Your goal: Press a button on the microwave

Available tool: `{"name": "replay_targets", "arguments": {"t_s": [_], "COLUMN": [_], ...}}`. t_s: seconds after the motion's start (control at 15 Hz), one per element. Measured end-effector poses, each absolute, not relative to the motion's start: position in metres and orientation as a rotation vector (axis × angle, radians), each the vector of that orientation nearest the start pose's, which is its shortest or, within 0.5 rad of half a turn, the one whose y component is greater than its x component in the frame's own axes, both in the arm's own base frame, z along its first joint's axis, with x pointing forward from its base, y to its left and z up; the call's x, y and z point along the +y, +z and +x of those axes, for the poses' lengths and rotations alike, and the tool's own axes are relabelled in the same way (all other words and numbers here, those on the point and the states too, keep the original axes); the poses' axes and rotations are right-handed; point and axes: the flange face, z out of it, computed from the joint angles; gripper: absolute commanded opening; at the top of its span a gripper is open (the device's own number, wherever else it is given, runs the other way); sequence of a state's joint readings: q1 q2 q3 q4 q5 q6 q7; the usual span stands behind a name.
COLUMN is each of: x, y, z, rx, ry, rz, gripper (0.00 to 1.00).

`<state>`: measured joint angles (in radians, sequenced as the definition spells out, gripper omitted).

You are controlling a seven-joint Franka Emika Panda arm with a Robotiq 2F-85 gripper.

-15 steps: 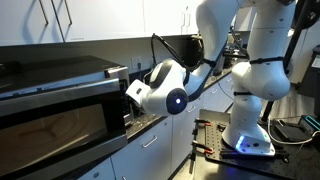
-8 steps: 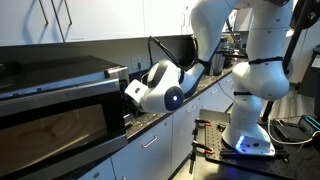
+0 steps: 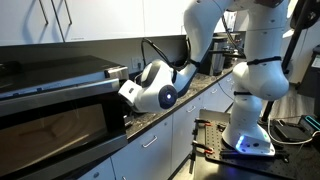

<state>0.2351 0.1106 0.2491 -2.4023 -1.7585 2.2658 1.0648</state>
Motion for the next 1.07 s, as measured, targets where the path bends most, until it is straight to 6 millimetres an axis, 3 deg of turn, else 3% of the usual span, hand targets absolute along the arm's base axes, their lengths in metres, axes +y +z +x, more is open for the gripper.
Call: {"name": "replay_targets", "arguments": {"t_s": [1.07], "x": [0.2076], "y": [0.2639], "z": [0.4507], "rx": [0.874], "ry": [0.737], "rz": [1.956], "gripper": [0.00]}}
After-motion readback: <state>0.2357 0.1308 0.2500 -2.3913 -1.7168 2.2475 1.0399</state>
